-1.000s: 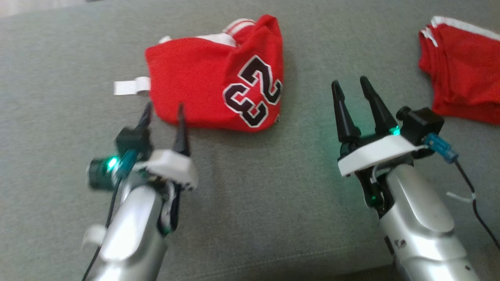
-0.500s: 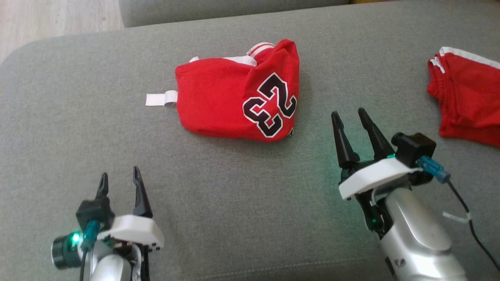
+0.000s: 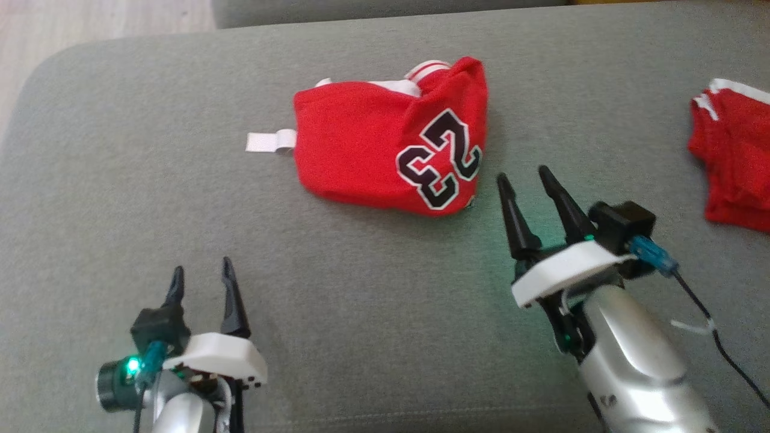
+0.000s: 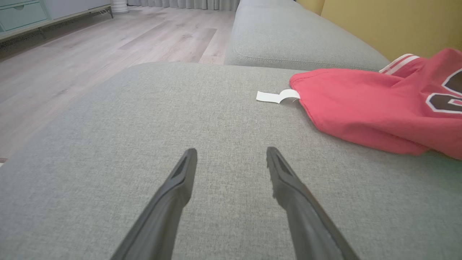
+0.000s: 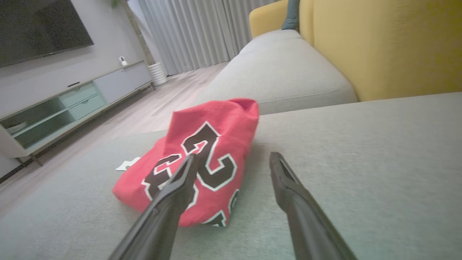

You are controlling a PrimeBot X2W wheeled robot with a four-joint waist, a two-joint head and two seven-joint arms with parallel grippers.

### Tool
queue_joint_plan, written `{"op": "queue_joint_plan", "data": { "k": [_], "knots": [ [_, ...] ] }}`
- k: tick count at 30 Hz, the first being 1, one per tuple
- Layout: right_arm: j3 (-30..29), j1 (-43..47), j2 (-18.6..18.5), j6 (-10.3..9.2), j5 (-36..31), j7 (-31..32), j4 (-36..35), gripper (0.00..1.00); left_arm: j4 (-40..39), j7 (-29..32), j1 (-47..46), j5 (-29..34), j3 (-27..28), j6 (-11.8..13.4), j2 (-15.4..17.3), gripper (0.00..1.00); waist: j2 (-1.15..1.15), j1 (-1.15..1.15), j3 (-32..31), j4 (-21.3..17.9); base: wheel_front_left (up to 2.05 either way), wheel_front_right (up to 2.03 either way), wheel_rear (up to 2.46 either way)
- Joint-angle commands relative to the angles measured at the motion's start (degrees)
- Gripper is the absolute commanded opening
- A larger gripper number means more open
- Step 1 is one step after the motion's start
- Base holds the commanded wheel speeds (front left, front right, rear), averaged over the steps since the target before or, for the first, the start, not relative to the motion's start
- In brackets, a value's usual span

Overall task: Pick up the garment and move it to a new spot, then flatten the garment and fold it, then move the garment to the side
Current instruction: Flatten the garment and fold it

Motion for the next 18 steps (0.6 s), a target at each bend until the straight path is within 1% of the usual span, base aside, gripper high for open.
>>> {"op": "queue_joint_plan", "data": {
  "k": [1,6,10,18],
  "knots": [
    [2.2,-3.4,0.7,0.11,-0.6,-0.6,-1.4,1.00,-1.9,-0.7,-2.1,-0.5,1.1,0.3,0.3,1.00,0.00,0.00,0.6,1.5,0.00,0.00,0.00],
    [7.9,-9.2,0.7,0.11,-0.5,-0.4,0.8,1.00,-1.6,-0.7,-3.1,-1.8,-1.6,0.6,0.3,1.00,0.00,0.00,1.9,5.9,0.00,0.00,0.00],
    [12.5,-14.8,0.7,0.11,-0.1,1.3,3.2,1.00,-1.5,-0.7,-3.9,-2.9,-4.0,0.7,0.3,1.00,0.00,0.00,3.4,10.1,0.00,0.00,0.00],
    [19.5,-24.4,0.7,0.11,-0.4,6.1,13.0,1.00,-2.1,-0.7,-5.2,-5.2,-7.6,0.9,0.3,1.00,0.00,0.00,6.2,18.0,0.00,0.00,0.00]
  ]
}}
